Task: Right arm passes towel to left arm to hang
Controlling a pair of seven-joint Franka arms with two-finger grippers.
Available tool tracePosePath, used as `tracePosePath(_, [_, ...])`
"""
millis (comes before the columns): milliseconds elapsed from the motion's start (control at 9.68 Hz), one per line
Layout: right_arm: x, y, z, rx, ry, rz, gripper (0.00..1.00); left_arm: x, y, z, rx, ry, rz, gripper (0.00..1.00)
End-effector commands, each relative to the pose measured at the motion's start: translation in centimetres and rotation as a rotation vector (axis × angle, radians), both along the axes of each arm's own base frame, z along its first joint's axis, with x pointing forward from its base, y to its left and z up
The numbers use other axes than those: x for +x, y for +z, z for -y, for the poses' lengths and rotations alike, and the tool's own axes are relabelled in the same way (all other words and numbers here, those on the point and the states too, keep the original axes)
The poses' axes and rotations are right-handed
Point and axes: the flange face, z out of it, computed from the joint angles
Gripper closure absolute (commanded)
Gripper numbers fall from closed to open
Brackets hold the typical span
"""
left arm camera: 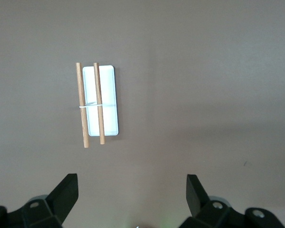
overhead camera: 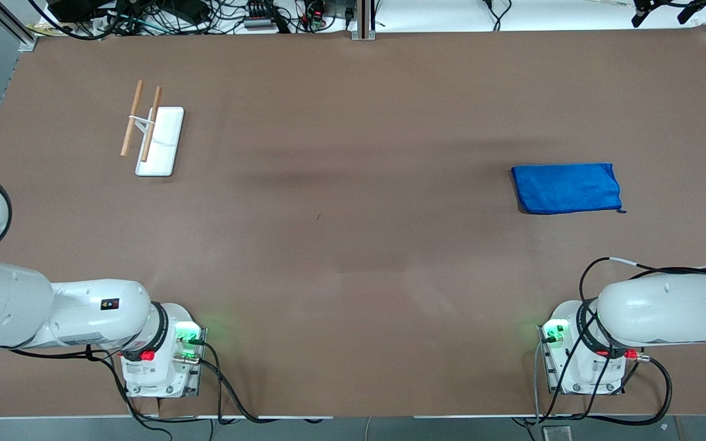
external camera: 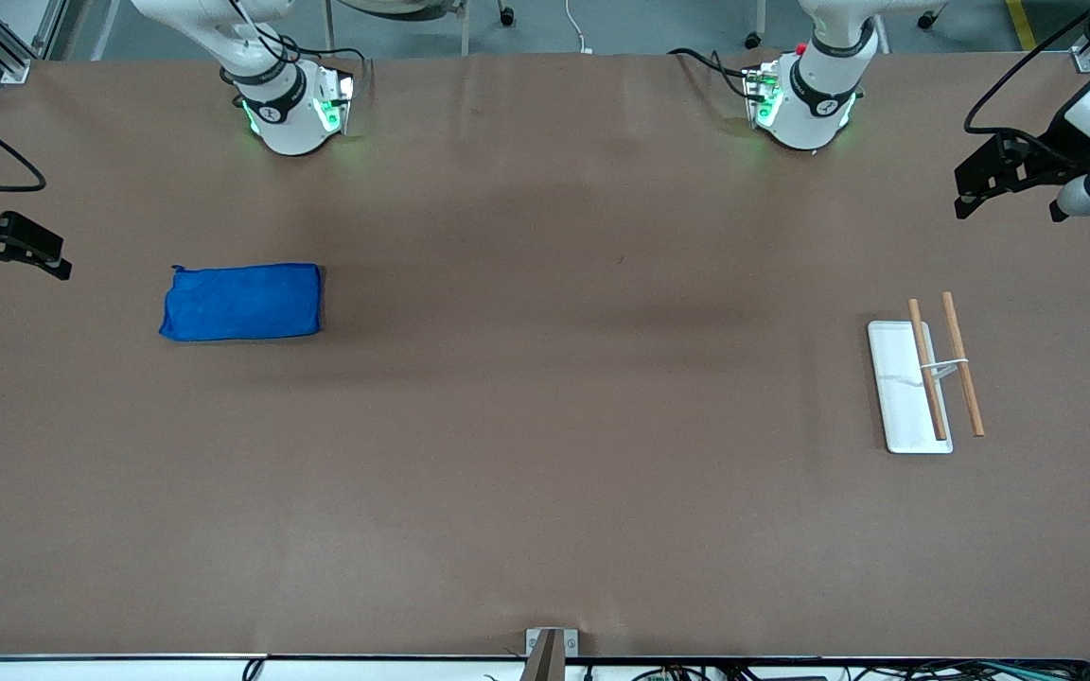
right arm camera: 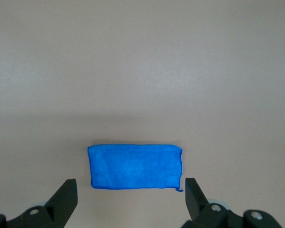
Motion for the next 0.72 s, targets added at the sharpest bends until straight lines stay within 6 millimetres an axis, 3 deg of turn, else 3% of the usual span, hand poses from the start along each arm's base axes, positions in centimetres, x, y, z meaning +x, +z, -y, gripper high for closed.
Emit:
tracePosePath(0, [0.1, 0.1, 0.5, 0.018, 0.004, 0.007, 0.0, 0.7, -1.3, -0.4, 0.011, 0.0, -0.036, 0.0])
tracePosePath(620, [0.9, -0.9, 1.7, 0.011, -0.016, 0.026, 0.02, 0.6, -1.2, 0.4, 0.018, -0.016, -0.042, 0.0])
